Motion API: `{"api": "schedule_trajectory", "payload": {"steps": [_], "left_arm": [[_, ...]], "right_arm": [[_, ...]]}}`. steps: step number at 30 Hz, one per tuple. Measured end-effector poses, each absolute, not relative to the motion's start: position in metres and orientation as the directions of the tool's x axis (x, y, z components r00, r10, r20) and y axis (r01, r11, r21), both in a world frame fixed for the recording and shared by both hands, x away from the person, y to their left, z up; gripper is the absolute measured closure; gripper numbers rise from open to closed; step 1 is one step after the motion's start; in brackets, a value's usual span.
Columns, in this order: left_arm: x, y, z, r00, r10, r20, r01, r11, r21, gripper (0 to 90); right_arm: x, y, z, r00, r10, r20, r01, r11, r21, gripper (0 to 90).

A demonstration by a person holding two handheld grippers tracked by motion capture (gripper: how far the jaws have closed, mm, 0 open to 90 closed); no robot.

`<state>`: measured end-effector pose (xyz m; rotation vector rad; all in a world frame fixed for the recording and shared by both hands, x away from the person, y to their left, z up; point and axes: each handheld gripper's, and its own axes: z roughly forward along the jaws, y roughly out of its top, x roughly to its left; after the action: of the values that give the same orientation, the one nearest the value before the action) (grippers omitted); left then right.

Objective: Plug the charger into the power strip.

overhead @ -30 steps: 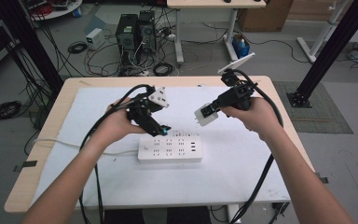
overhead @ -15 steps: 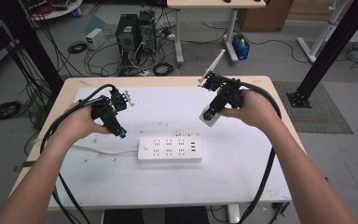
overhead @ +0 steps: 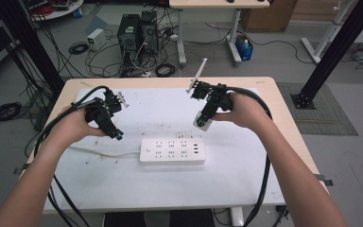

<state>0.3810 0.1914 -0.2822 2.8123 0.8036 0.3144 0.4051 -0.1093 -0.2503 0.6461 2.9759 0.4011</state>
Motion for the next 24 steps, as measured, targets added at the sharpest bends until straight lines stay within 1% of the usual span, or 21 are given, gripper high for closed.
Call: {"api": "schedule_trajectory", "payload": {"steps": [3,4,6,7,9,10,11,12,14,15,20,23,24], "left_arm": [[0.378,0.196,-0.284,0.832,0.538,0.137,0.495,-0.831,0.252,22.8],[0.377,0.198,-0.285,0.828,0.545,0.133,0.502,-0.826,0.257,22.8],[0.376,0.201,-0.287,0.827,0.547,0.133,0.505,-0.825,0.254,22.8],[0.375,0.203,-0.288,0.825,0.550,0.132,0.508,-0.823,0.256,22.8],[0.373,0.206,-0.289,0.823,0.553,0.129,0.511,-0.820,0.260,22.8],[0.372,0.207,-0.289,0.825,0.551,0.128,0.508,-0.822,0.258,22.8],[0.371,0.209,-0.290,0.822,0.556,0.126,0.512,-0.817,0.265,22.8],[0.370,0.210,-0.291,0.819,0.561,0.124,0.517,-0.813,0.268,22.8],[0.370,0.212,-0.292,0.818,0.562,0.125,0.518,-0.813,0.266,22.9],[0.369,0.215,-0.294,0.818,0.561,0.124,0.518,-0.814,0.264,22.8],[0.366,0.219,-0.298,0.812,0.571,0.117,0.527,-0.805,0.273,22.8],[0.365,0.220,-0.299,0.812,0.572,0.116,0.527,-0.804,0.276,22.8],[0.365,0.220,-0.299,0.814,0.569,0.116,0.525,-0.807,0.270,22.8]], "right_arm": [[0.407,-0.090,-0.267,-0.943,0.333,-0.019,0.318,0.916,0.245,62.4],[0.408,-0.077,-0.281,-0.956,0.291,-0.023,0.280,0.936,0.213,62.4],[0.408,-0.073,-0.286,-0.962,0.272,-0.023,0.262,0.943,0.204,62.4],[0.409,-0.067,-0.294,-0.973,0.231,-0.020,0.224,0.957,0.184,62.4],[0.409,-0.059,-0.306,-0.983,0.180,-0.023,0.174,0.972,0.157,62.4],[0.410,-0.055,-0.316,-0.991,0.134,-0.027,0.130,0.983,0.130,62.4],[0.410,-0.055,-0.316,-0.991,0.134,-0.027,0.130,0.983,0.130,62.4],[0.410,-0.052,-0.323,-0.993,0.110,-0.036,0.105,0.988,0.117,62.4],[0.410,-0.052,-0.323,-0.993,0.110,-0.036,0.105,0.988,0.117,62.4],[0.412,-0.049,-0.330,-0.996,0.084,-0.031,0.081,0.991,0.108,62.4],[0.414,-0.046,-0.338,-0.998,0.067,-0.022,0.064,0.993,0.096,62.4],[0.415,-0.044,-0.340,-0.999,0.043,-0.018,0.041,0.993,0.107,62.4],[0.415,-0.043,-0.343,-0.999,0.021,-0.030,0.018,0.995,0.096,62.5]]}}
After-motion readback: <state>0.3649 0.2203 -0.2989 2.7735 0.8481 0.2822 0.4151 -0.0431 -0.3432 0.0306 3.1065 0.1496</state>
